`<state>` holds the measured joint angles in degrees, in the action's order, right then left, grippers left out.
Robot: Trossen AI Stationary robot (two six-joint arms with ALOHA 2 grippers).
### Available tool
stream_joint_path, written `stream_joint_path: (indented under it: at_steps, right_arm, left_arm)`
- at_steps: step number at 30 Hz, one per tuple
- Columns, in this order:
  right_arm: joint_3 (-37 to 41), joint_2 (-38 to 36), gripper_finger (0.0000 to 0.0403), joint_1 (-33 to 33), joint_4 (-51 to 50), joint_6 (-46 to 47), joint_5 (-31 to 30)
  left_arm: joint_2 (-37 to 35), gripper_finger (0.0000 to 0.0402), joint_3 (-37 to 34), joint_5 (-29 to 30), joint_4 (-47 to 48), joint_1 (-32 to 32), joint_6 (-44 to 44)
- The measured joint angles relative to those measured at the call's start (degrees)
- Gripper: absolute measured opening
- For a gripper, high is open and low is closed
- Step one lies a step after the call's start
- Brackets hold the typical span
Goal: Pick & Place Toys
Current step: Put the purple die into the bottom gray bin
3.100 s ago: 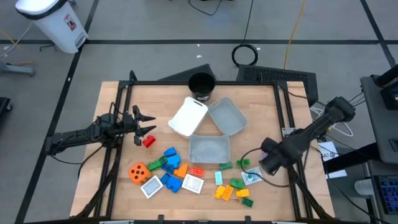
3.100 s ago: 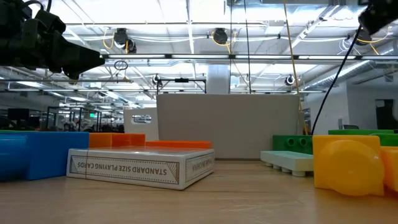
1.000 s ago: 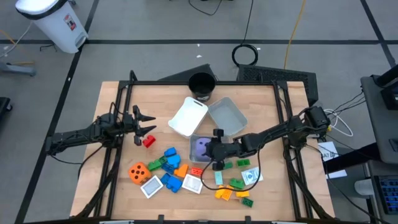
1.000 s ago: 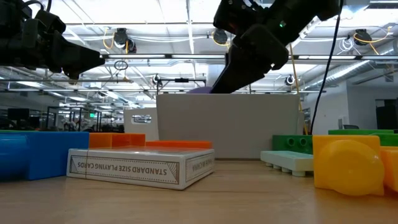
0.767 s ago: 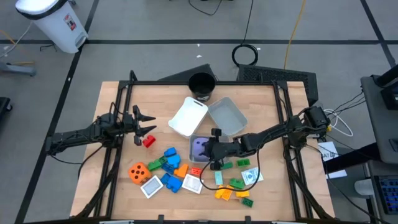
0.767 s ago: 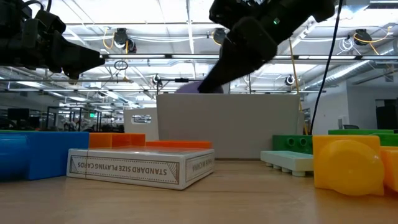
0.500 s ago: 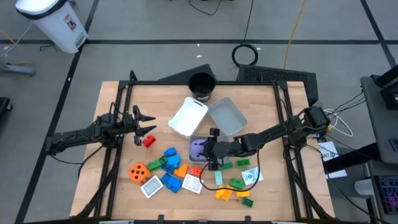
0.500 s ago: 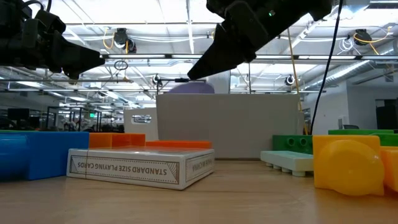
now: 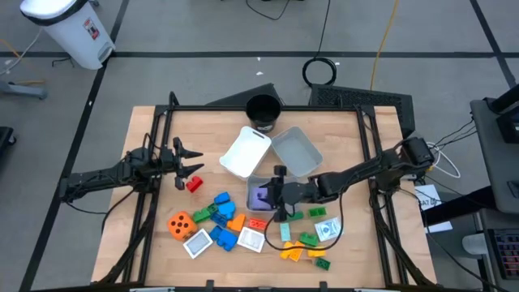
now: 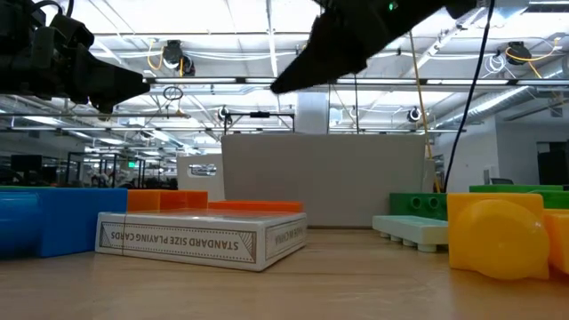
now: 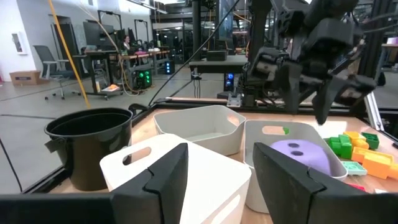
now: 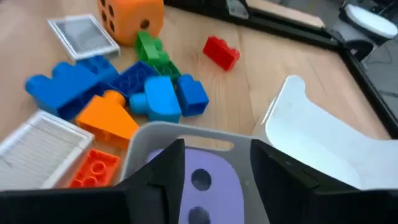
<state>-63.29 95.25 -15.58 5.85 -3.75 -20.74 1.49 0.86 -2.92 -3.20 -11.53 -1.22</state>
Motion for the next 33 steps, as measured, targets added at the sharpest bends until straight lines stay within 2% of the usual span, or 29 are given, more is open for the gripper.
stream_joint_path:
  at_steps: [4, 7, 10, 13, 15, 17, 20, 23, 33]
  right_arm:
    - [0.0, -1.88, 0.0152, -1.36, -1.08, 4.0, 0.1]
    - [-0.04, -2.12, 0.0137, -2.19, -5.06, 6.4, 1.63]
    - [-0.02, -2.07, 0.0098, -2.71, -12.1, 7.82, 1.51]
    - [-0.02, -2.07, 0.0036, -2.05, -17.8, 10.98, 1.54]
    - [-0.02, -2.07, 0.001, -1.45, -20.29, 13.13, 1.54]
    - [-0.02, -2.07, 0.0011, -1.05, -22.6, 15.3, 2.06]
    - [-0.04, -0.8, 0.0008, 0.05, -24.25, 17.19, 6.88]
    - [0.02, 1.17, 0.0002, 0.96, -24.4, 17.87, 9.04]
    - [-0.02, 4.1, 0.0003, 2.47, -19.23, 16.51, 9.28]
  left_arm:
    - [-0.01, 0.0189, 0.0, 0.0, 0.0, 0.0, 0.01]
    - [0.0, 0.0189, 0.0, 0.0, 0.0, 0.0, 0.01]
    - [-0.01, 0.0189, 0.0, 0.0, 0.0, -0.02, 0.0]
    - [-0.01, 0.0189, 0.0, 0.0, 0.0, -0.02, -0.01]
    - [0.01, 0.0189, 0.0, 0.0, 0.02, 0.0, 0.01]
    - [-0.01, 0.0189, 0.0, 0.0, 0.0, -0.02, -0.01]
    - [-0.01, 0.0189, 0.0, 0.0, 0.0, -0.01, 0.0]
    - [-0.01, 0.0189, 0.0, 0.0, 0.0, 0.0, -0.01]
    - [-0.01, 0.0189, 0.0, 0.0, 0.0, -0.01, 0.01]
